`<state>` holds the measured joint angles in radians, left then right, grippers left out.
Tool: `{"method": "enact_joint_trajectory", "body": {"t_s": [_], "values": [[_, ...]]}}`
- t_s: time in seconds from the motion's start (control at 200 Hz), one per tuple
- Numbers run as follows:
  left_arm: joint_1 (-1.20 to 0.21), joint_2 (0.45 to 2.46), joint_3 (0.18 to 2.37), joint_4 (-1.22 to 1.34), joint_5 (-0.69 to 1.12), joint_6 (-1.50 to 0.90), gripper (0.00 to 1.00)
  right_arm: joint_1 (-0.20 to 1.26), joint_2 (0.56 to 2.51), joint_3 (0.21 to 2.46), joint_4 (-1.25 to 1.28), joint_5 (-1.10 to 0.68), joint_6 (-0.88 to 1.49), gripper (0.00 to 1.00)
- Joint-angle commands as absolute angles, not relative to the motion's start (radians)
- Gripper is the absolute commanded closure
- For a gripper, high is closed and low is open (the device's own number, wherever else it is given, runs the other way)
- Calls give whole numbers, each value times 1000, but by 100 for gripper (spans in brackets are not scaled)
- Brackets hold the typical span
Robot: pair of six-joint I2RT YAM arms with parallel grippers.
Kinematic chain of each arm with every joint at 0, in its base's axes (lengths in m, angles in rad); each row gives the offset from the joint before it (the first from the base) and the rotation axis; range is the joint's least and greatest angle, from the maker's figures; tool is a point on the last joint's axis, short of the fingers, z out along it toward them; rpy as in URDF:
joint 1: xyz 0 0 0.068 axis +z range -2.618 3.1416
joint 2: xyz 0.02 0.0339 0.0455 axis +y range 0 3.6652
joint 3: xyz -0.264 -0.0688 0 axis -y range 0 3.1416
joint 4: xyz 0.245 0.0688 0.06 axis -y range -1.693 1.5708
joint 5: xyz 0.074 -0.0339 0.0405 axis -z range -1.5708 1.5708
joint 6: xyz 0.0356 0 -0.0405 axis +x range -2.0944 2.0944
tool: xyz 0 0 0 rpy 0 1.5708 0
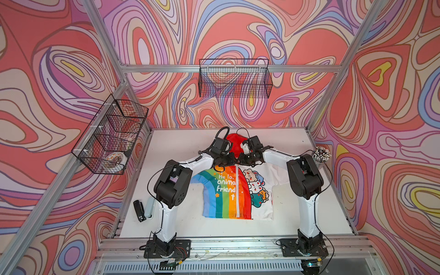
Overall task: Unzip the jacket
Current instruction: Unzip the zipper on the jacket.
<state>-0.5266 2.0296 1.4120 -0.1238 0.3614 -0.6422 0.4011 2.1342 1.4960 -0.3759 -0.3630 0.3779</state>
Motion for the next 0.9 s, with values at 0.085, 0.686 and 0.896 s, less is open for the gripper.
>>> {"method": "enact_joint_trajectory", "body": {"t_s": [0.085,0.686,0.896], "values": [[-499,2072,1446,-112,345,-676,76,405,2175,1538,-406,-332,382,71],[-488,2199,1584,-190,391,-633,74,391,2203,1516,-376,-334,444,95],[-486,2241,1622,-210,421,-617,74,382,2206,1511,-374,-346,454,96]]}}
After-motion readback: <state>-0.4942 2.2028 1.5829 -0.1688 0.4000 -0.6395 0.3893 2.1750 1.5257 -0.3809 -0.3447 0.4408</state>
